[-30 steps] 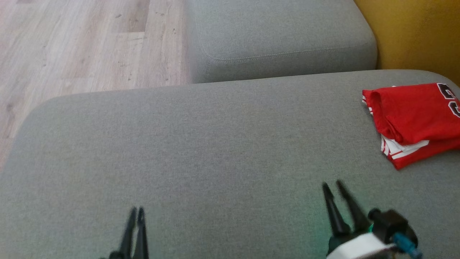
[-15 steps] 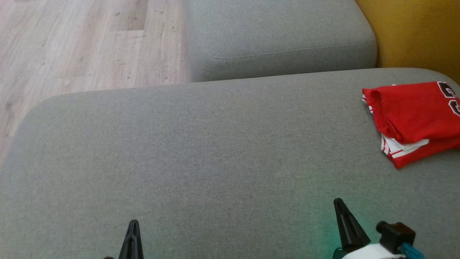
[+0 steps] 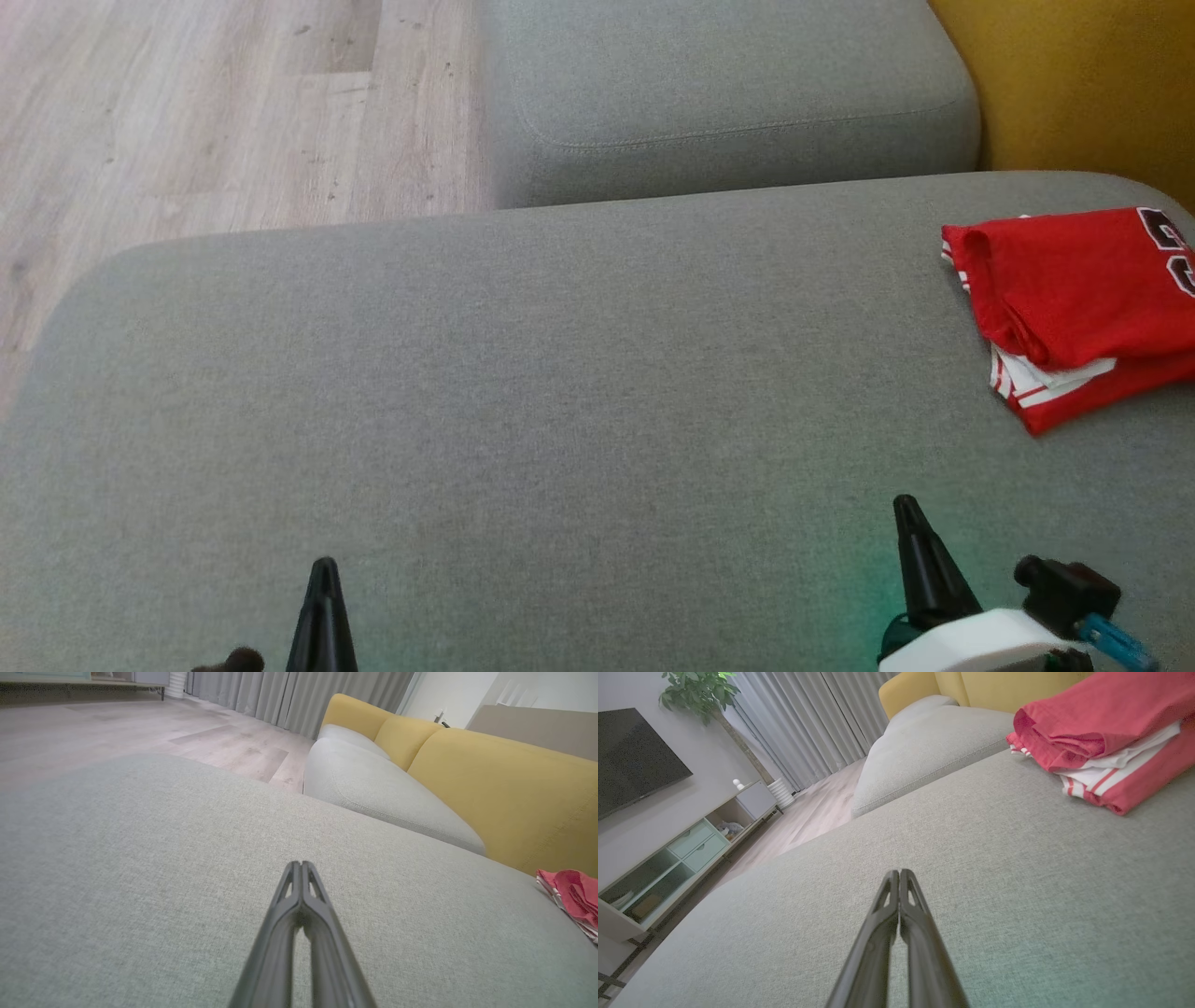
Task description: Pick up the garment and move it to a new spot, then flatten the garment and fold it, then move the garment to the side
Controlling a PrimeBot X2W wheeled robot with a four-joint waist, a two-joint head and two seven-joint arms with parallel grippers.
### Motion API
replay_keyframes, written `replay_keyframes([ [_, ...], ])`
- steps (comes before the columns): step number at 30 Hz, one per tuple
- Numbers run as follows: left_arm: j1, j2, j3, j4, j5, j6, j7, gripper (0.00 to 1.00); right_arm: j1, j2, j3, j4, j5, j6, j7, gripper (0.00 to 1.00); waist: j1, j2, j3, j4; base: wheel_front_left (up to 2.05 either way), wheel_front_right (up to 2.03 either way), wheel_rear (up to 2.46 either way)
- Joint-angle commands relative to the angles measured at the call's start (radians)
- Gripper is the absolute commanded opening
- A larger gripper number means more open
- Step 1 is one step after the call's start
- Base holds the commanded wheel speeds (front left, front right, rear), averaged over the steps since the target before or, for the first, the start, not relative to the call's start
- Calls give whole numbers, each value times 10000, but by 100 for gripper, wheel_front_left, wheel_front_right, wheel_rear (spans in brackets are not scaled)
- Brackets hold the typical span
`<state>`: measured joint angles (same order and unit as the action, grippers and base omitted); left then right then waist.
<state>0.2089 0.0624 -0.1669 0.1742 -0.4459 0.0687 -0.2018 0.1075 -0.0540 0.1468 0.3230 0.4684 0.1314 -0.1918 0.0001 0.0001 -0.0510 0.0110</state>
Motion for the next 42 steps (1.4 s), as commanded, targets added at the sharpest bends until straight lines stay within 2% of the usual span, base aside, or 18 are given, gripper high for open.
replay_keyframes([
  [1,-458,114,180,-248,-339,-94,75,0,-522,-142,-68,-350,349,-2,65,0,-1,-1,9,-1,0,0,0],
  [42,-1578,212,1015,128,-5335,-898,1152,0,-1190,-242,-896,-549,5221,-4,1129,0,-1,-1,234,-47,0,0,0],
])
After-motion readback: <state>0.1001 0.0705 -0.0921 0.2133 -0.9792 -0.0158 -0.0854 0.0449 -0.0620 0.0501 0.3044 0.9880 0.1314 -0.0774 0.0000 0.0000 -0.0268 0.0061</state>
